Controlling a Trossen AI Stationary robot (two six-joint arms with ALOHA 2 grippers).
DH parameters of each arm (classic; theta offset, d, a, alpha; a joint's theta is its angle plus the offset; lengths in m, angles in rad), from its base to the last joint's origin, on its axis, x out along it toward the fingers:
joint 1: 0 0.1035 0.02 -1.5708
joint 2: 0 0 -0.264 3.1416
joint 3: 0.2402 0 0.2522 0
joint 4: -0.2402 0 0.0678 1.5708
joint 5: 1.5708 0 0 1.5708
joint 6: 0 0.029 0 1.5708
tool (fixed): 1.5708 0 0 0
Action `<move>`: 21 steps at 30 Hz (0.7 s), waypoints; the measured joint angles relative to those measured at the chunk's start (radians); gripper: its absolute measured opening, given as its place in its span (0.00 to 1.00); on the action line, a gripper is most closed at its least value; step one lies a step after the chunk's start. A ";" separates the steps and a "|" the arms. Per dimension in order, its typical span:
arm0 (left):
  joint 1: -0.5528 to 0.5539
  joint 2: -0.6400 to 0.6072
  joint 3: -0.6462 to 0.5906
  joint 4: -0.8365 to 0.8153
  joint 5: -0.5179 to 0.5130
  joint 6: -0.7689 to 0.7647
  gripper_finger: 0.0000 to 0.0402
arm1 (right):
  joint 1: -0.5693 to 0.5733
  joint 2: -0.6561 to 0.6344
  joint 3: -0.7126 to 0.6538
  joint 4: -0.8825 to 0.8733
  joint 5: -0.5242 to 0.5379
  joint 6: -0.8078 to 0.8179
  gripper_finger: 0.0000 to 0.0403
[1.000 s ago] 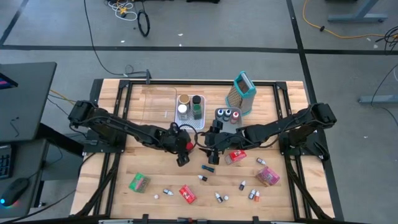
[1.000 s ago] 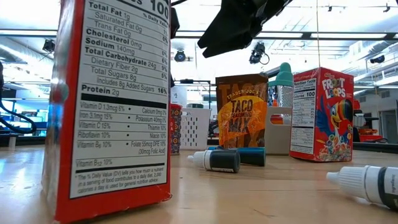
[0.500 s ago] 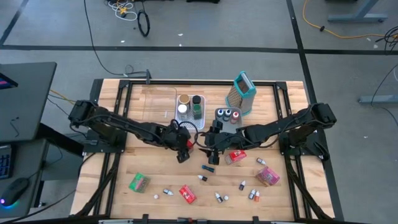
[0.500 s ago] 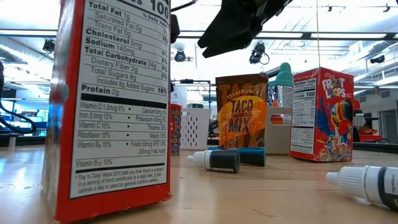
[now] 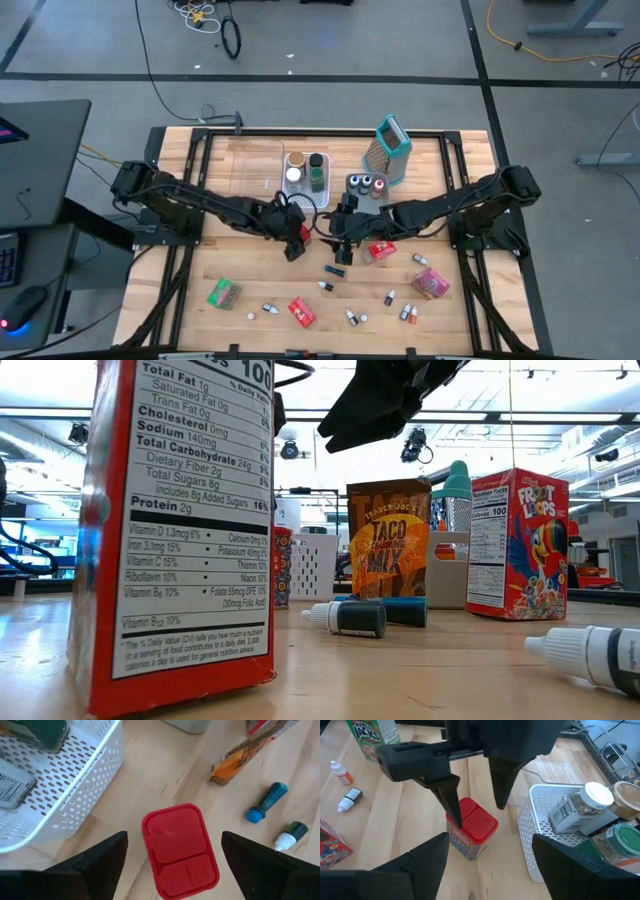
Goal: Pick & Place Kitchen Items
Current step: Put the red spice can into the white basket
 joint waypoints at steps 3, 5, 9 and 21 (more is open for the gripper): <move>-0.010 0.000 0.000 0.001 -0.007 0.001 0.83 | 0.000 0.000 0.000 0.000 0.000 0.000 0.74; -0.014 0.017 0.001 0.010 -0.010 0.001 0.82 | 0.000 0.000 0.000 0.000 0.000 0.000 0.74; -0.022 0.068 0.001 0.026 -0.013 0.030 0.82 | 0.000 0.000 0.000 0.003 0.000 0.000 0.74; -0.017 0.103 0.000 0.023 0.008 0.076 0.69 | 0.000 0.000 0.000 0.007 0.000 0.000 0.74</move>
